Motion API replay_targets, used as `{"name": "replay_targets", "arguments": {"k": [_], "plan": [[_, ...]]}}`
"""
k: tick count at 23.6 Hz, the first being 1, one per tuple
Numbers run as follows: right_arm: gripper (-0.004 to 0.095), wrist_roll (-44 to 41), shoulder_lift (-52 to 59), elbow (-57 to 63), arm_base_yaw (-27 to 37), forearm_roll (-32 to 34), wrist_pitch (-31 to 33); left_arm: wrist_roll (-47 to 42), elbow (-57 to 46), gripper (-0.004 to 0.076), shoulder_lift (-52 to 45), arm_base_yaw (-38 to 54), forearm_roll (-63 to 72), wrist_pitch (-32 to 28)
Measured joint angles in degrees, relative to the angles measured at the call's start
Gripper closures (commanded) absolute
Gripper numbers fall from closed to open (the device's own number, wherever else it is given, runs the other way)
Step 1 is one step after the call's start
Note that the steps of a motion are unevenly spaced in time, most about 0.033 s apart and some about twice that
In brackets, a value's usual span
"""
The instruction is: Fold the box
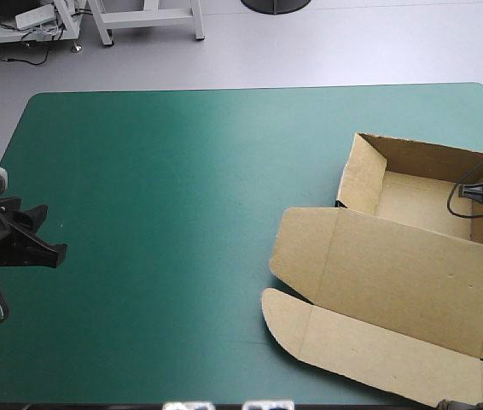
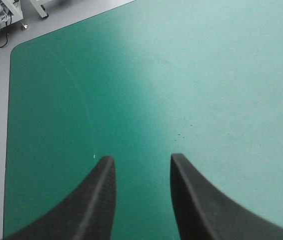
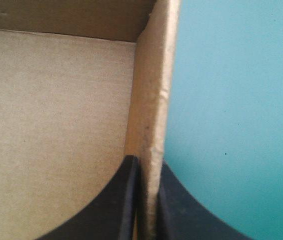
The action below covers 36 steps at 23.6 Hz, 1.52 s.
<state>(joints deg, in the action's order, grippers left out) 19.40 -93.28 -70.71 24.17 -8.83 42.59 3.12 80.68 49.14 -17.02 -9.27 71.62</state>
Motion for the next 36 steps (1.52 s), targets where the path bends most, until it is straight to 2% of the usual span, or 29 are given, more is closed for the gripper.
{"name": "replay_targets", "arguments": {"k": [3, 5, 9, 15, 17, 18, 19, 20, 24, 27, 31, 36], "plan": [[0.0576, 2.5, 0.0, 0.2, 0.0, 0.0, -0.9, 0.0, 0.0, 0.0463, 0.0, 0.0, 0.0, 0.0], [0.0537, 3.3, 0.0, 0.3, 0.0, 0.0, -1.7, 0.0, 0.0, 0.0463, 0.0, 0.0, 0.0, 0.0], [0.0537, 3.9, 0.0, 0.2, 0.0, 0.0, -2.9, 0.0, 0.0, 0.0463, 0.0, 0.0, 0.0, 0.0], [0.0537, 4.0, 0.4, -5.6, 0.0, 0.0, 2.0, 0.0, 0.0, 0.0463, 0.0, 0.0, -0.1, 0.0], [0.0593, 3.2, 2.0, -10.9, 0.0, -0.1, 5.4, 0.0, 0.0, 0.0465, 0.0, 0.0, -0.3, 0.0], [0.0717, 2.1, 2.7, -13.0, 0.0, -0.3, 6.4, 0.0, 0.0, 0.0494, 0.0, 0.0, -0.3, 0.0], [0.0795, 0.3, 4.3, -17.1, 0.0, -1.2, 8.6, 0.0, 0.0, 0.0514, 0.0, 0.0, -0.3, 0.0], [0.0937, -0.3, 5.2, -19.1, 0.0, -1.9, 9.8, 0.0, 0.0, 0.0575, 0.0, 0.0, -0.3, 0.0], [0.0932, -0.9, 13.2, -25.3, 0.0, -5.4, 16.4, 2.2, -0.1, 0.0721, -0.5, 0.0, 0.8, 0.0], [0.0932, -0.7, 23.3, -24.7, 0.0, -5.5, 21.1, 9.1, -2.7, 0.0729, -3.0, 0.0, 5.5, 0.0], [0.0932, -0.6, 38.6, -16.4, 0.0, -7.8, 21.6, 10.0, -10.9, 0.0729, -9.9, 0.0, 9.3, -0.8], [0.0932, 1.1, 55.3, 0.4, 0.0, -12.5, 19.1, 10.1, -22.6, 0.0729, -21.9, 0.0, 9.3, -4.4]]}}
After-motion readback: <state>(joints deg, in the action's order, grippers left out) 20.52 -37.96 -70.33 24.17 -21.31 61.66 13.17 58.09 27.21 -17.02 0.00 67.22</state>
